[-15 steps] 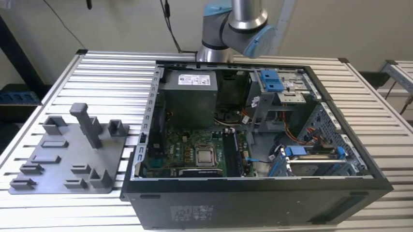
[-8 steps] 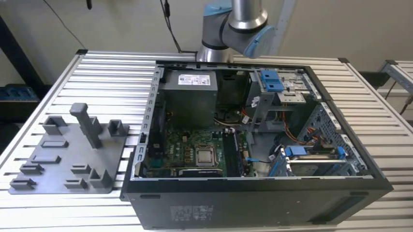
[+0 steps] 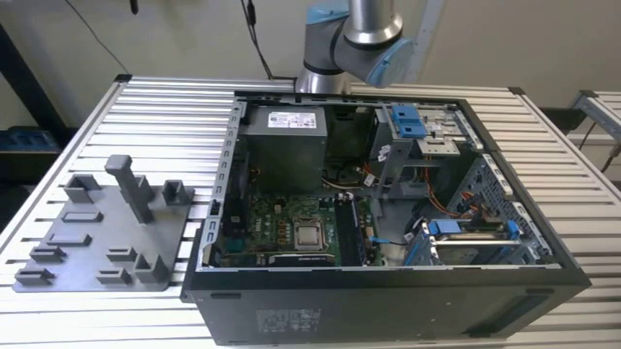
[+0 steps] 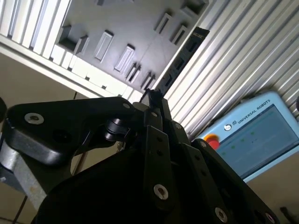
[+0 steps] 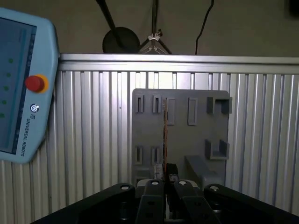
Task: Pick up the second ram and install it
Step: 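Pick up the second ram and move it above second insertion slot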
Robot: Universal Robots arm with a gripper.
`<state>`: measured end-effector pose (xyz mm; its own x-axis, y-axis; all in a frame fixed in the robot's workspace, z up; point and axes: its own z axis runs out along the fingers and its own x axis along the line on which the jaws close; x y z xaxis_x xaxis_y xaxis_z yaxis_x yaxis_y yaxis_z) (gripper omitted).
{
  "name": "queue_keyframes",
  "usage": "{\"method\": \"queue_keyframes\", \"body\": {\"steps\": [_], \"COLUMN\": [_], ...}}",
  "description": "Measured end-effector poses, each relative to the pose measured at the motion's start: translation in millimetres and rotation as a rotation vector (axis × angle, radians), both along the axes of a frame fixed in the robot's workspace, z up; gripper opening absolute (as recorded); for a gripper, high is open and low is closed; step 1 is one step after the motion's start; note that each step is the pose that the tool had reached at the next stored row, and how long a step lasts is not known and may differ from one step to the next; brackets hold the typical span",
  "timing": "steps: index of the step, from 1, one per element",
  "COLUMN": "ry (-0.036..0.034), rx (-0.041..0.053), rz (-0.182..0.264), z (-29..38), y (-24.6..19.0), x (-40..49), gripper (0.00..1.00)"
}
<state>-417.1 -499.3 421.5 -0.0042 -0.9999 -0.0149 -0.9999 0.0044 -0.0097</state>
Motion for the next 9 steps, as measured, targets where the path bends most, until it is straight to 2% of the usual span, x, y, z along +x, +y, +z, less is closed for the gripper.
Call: {"method": "queue_keyframes", "body": {"steps": [5,9], "ry": [0.0000,0.0007], "rx": [-0.0001,0.0000], "rz": [0.000,0.000], "z": [0.0,-0.1], "y": [0.0,0.0], "x": [5.5,14.3], "gripper": [0.14,0.14]}}
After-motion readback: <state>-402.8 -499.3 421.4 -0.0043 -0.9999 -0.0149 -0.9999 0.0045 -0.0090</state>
